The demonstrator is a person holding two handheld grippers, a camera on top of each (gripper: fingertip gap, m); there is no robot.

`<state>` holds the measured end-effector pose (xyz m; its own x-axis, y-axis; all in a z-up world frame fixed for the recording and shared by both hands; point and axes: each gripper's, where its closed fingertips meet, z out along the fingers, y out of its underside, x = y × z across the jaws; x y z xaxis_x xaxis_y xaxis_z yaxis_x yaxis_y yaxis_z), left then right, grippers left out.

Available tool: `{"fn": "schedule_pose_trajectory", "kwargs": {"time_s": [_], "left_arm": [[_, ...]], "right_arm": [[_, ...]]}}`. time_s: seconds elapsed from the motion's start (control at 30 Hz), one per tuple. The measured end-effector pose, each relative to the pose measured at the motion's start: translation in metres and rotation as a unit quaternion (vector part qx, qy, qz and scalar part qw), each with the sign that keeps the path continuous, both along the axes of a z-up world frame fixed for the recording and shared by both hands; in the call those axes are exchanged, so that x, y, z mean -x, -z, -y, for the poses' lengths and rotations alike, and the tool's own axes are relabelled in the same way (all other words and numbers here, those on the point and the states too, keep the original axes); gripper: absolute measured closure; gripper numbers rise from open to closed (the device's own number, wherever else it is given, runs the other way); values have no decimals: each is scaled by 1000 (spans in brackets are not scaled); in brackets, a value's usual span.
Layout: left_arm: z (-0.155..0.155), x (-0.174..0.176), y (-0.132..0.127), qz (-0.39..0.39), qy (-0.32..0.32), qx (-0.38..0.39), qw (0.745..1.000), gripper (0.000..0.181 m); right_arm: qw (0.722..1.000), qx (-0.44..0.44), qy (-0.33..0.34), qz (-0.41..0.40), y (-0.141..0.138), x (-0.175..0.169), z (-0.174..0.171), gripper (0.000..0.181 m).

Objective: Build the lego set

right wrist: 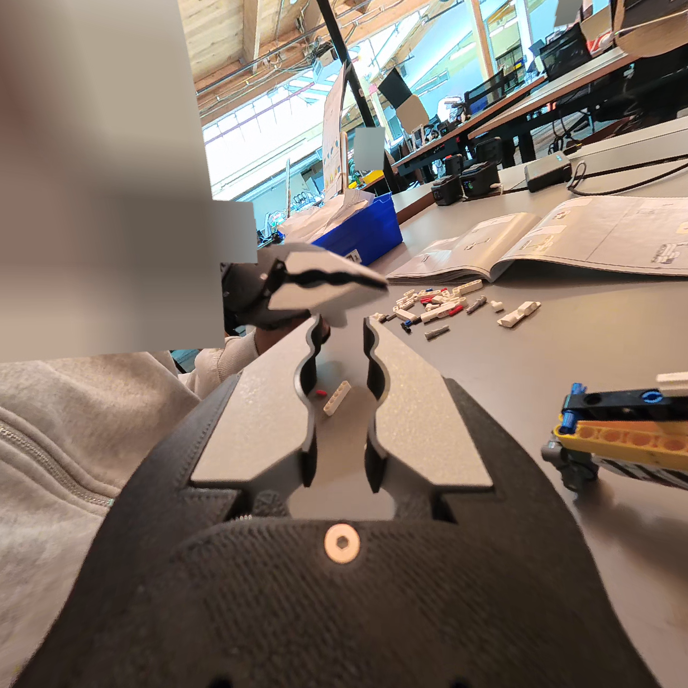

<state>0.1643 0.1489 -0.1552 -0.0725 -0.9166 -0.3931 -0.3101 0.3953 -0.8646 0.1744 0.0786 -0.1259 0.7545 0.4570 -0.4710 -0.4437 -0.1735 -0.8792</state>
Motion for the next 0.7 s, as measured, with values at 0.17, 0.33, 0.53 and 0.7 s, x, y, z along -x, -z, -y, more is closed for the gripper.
{"fn": "schedule_pose_trajectory", "kwargs": {"time_s": [0.17, 0.33, 0.53, 0.7], "left_arm": [[-3, -3, 14, -34, 4, 42, 999, 181], [-8, -1, 12, -26, 12, 126, 992, 181], [-11, 2, 8, -13, 28, 204, 979, 181], [-12, 3, 5, -6, 34, 238, 971, 181]], "right_arm": [[1000, -12, -1, -7, -3, -1, 3, 159], [1000, -15, -4, -10, -4, -1, 4, 157], [1000, -17, -4, 1, -4, 2, 5, 157], [1000, -17, -4, 11, -4, 5, 5, 157]]}}
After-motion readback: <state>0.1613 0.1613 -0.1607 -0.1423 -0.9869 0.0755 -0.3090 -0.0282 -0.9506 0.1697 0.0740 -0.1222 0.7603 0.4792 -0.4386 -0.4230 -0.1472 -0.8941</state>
